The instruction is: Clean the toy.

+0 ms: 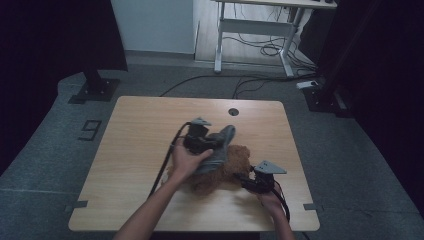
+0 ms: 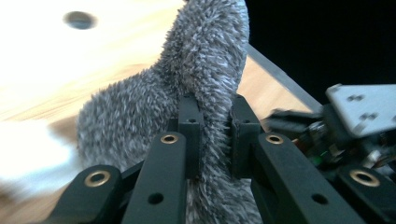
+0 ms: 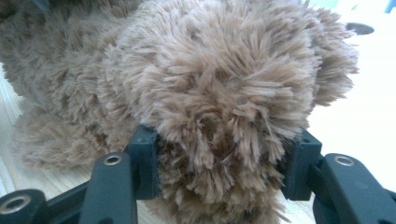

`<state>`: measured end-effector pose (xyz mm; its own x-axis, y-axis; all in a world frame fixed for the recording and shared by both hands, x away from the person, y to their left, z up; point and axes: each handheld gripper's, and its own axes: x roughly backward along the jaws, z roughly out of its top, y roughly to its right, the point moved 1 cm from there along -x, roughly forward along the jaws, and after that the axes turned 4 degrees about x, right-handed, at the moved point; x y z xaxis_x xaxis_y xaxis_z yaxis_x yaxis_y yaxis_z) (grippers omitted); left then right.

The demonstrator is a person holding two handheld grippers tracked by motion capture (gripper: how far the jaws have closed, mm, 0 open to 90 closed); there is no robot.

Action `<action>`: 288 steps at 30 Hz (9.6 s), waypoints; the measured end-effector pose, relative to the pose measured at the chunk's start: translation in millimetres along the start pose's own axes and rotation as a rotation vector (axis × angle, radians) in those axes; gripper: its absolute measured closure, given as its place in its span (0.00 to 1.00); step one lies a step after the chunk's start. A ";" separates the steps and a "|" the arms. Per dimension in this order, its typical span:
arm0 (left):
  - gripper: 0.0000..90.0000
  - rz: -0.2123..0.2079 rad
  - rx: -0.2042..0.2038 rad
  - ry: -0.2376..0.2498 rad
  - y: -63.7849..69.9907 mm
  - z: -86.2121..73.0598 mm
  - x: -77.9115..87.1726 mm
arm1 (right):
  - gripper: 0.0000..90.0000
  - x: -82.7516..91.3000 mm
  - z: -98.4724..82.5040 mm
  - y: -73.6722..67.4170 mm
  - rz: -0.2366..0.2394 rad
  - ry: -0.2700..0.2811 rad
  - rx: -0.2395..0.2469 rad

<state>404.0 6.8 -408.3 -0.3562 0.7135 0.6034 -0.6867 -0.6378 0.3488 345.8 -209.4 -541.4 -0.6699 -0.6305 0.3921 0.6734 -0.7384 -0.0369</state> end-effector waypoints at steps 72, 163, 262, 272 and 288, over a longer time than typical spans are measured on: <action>0.85 0.093 -0.060 -0.063 -9.2 0.9 -22.7 | 0.55 -0.9 -1.6 -1.0 0.003 -0.022 -0.013; 0.88 0.027 0.050 0.094 -44.9 -113.0 46.8 | 0.02 -36.1 40.9 15.9 0.130 -0.220 -0.208; 0.86 0.085 0.029 0.062 -23.0 -42.1 27.4 | 0.46 -14.6 3.9 -10.3 -0.004 0.086 0.096; 0.86 0.195 0.100 0.068 -70.3 -60.0 65.3 | 0.46 -14.4 2.4 -10.4 0.001 0.095 0.094; 0.85 0.177 0.076 0.078 -61.5 -51.4 85.7 | 0.46 -14.0 0.5 -9.4 0.003 0.106 0.094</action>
<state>383.2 122.0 -414.9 -0.5173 0.6067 0.6036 -0.5604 -0.7732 0.2969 348.9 -193.6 -546.1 -0.6942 -0.6578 0.2923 0.6981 -0.7143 0.0504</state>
